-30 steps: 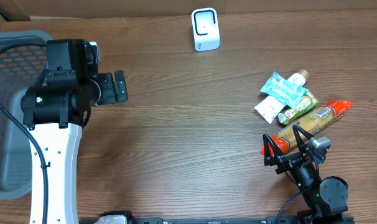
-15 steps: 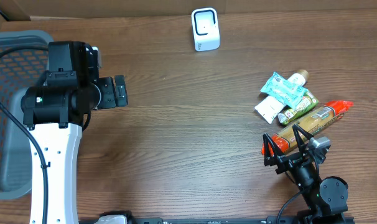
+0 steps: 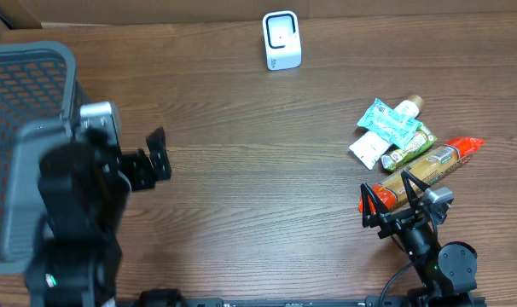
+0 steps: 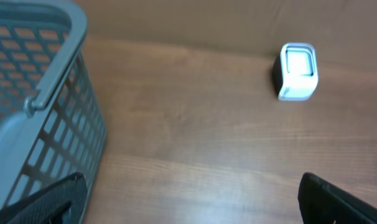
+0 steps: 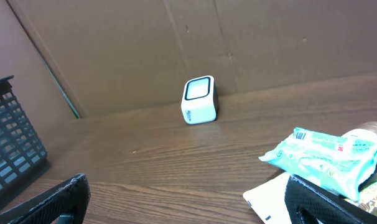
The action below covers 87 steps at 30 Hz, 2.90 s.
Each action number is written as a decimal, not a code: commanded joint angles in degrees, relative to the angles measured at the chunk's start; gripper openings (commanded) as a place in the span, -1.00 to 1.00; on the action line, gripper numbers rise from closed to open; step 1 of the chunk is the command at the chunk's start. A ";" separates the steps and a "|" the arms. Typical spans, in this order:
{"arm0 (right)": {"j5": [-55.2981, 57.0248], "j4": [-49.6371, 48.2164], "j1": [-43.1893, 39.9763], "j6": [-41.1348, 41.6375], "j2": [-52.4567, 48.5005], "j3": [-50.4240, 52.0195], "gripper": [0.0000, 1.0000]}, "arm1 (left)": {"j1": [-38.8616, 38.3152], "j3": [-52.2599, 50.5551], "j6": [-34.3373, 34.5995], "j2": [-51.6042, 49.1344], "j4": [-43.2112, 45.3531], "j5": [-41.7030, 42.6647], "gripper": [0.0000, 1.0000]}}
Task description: Scan the item barcode
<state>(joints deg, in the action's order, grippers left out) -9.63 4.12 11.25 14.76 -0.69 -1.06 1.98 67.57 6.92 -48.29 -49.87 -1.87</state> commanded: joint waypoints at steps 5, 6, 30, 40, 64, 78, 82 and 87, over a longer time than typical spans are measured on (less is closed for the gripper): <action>0.57 -0.33 -0.07 -0.22 0.52 0.61 1.00 | 0.28 -23.58 5.01 15.93 16.74 2.23 0.99; 0.57 -0.33 -0.07 -0.22 0.52 0.61 1.00 | 0.28 -26.58 5.16 17.73 19.43 2.71 0.99; 0.57 -0.33 -0.07 -0.22 0.52 0.61 1.00 | -0.20 -64.19 8.28 27.17 58.31 5.88 0.99; 0.57 -0.33 -0.07 -0.22 0.52 0.61 1.00 | -2.05 -67.30 6.32 31.01 59.06 2.99 0.99; 0.57 -0.33 -0.07 -0.22 0.52 0.61 1.00 | -2.01 -67.30 -2.25 48.30 45.51 2.93 0.99; 0.57 -0.33 -0.07 -0.22 0.52 0.61 1.00 | -1.99 -67.30 -4.37 48.04 45.42 2.78 0.99; 0.57 -0.33 -0.07 -0.22 0.52 0.61 1.00 | -1.99 -67.30 -4.37 48.04 45.42 2.78 0.99; 0.57 -0.33 -0.07 -0.22 0.52 0.61 1.00 | -2.01 -67.30 -4.37 48.04 45.42 2.78 0.99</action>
<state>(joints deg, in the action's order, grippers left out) -9.61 4.10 11.25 14.76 -0.69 -1.06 0.30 0.54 4.01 -0.91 -4.36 1.45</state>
